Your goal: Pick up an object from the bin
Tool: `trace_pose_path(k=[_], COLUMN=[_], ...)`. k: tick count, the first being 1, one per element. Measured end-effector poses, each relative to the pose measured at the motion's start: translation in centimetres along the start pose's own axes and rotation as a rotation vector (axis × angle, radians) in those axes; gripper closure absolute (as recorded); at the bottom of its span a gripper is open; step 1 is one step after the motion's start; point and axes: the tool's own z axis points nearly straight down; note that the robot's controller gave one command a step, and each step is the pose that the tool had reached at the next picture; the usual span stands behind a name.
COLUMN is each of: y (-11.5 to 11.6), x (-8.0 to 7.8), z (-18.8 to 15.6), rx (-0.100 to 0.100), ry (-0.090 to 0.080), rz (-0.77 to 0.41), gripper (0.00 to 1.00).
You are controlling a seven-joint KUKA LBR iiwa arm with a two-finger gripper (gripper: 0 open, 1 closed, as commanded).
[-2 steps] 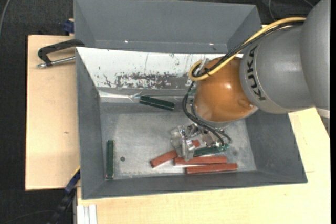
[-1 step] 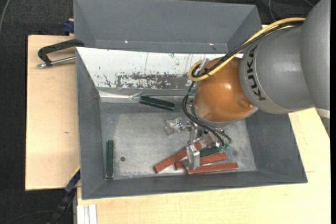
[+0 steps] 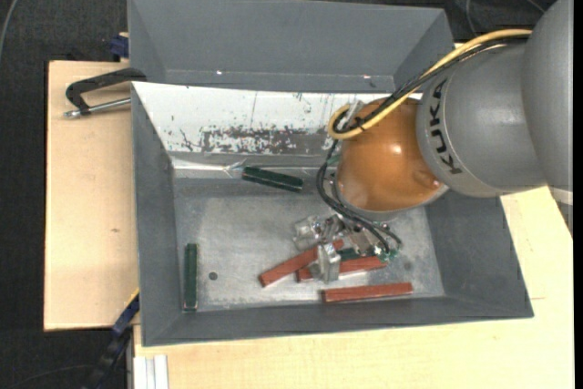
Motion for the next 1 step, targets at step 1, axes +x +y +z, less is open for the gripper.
trace_pose_path(k=[1], y=[1.65], x=[0.97], z=[-17.39], rx=[0.003], ry=[-0.009], rz=[-0.031], gripper=[1.0])
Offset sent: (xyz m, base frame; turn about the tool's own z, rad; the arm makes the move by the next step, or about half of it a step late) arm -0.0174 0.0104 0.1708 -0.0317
